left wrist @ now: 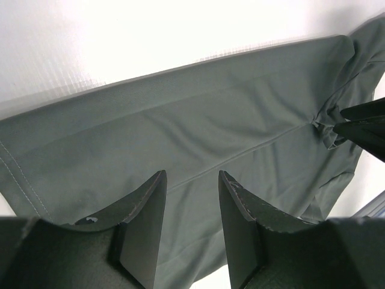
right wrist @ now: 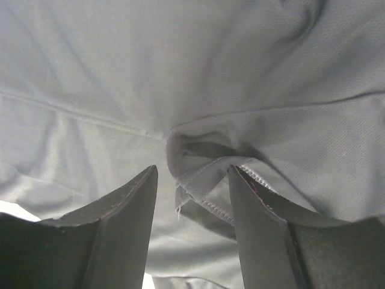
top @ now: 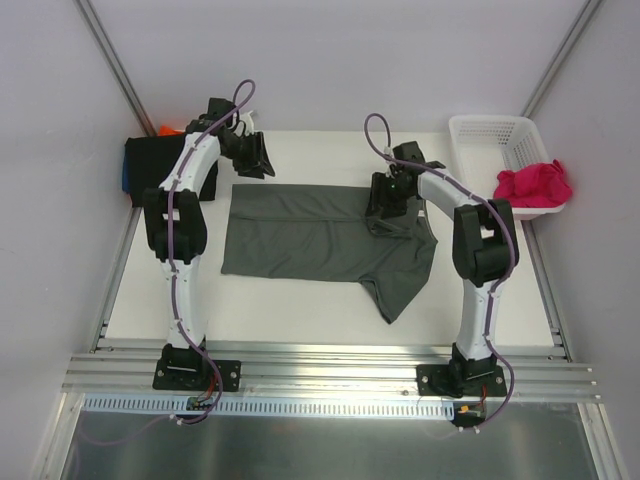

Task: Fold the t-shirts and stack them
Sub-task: Fold the tshirt

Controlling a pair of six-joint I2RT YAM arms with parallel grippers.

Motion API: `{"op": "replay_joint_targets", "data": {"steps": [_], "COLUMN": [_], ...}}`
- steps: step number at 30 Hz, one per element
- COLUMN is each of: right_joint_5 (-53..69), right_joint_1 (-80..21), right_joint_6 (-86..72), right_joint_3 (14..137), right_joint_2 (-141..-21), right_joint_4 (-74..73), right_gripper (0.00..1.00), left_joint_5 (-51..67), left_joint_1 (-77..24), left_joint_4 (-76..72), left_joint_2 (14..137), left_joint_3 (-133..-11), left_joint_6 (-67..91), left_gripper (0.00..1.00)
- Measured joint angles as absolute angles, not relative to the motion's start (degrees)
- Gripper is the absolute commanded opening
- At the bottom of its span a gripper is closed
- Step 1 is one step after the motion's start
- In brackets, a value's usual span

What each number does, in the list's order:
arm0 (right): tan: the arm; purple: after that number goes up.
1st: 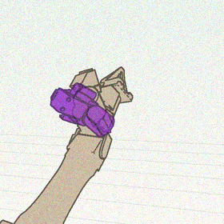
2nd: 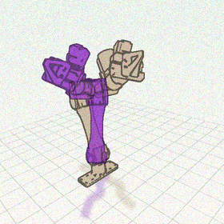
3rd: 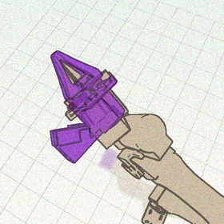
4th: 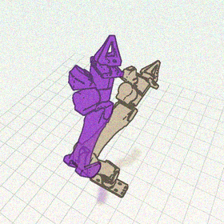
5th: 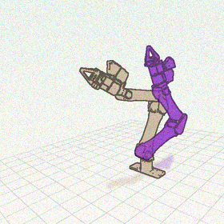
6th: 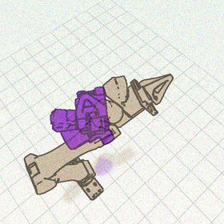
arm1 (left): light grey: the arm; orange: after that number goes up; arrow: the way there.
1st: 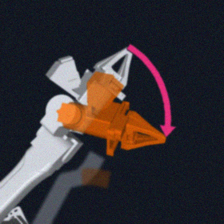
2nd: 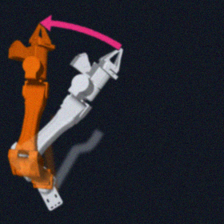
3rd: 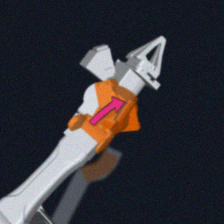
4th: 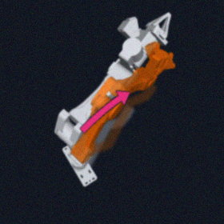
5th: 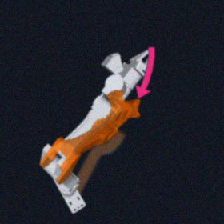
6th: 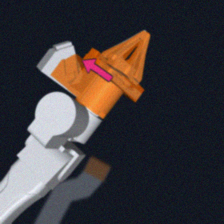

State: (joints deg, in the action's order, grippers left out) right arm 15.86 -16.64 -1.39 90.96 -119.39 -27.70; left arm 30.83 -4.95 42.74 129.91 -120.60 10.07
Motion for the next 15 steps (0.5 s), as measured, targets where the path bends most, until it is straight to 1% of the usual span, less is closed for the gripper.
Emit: {"op": "replay_joint_targets", "data": {"steps": [4,11,15], "right_joint_5": [15.81,15.9,16.19], "right_joint_1": [-17.63,-23.81,-27.0], "right_joint_6": [-1.48,-3.22,-3.88], "right_joint_3": [88.14,77.87,76.38], "right_joint_2": [-116.49,-104.66,-102.59], "right_joint_4": [-28.29,-29.58,-29.3], "right_gripper": [0.55,0.55,0.55], "left_joint_5": [30.89,31.07,31.09], "left_joint_1": [-4.95,-4.95,-4.93], "left_joint_4": [42.72,42.72,42.59], "left_joint_2": [129.51,129.51,129.51], "left_joint_3": [-120.66,-122.54,-123.2], "left_joint_6": [10.09,10.48,10.66], "left_gripper": [0.4,0.4,0.4]}}
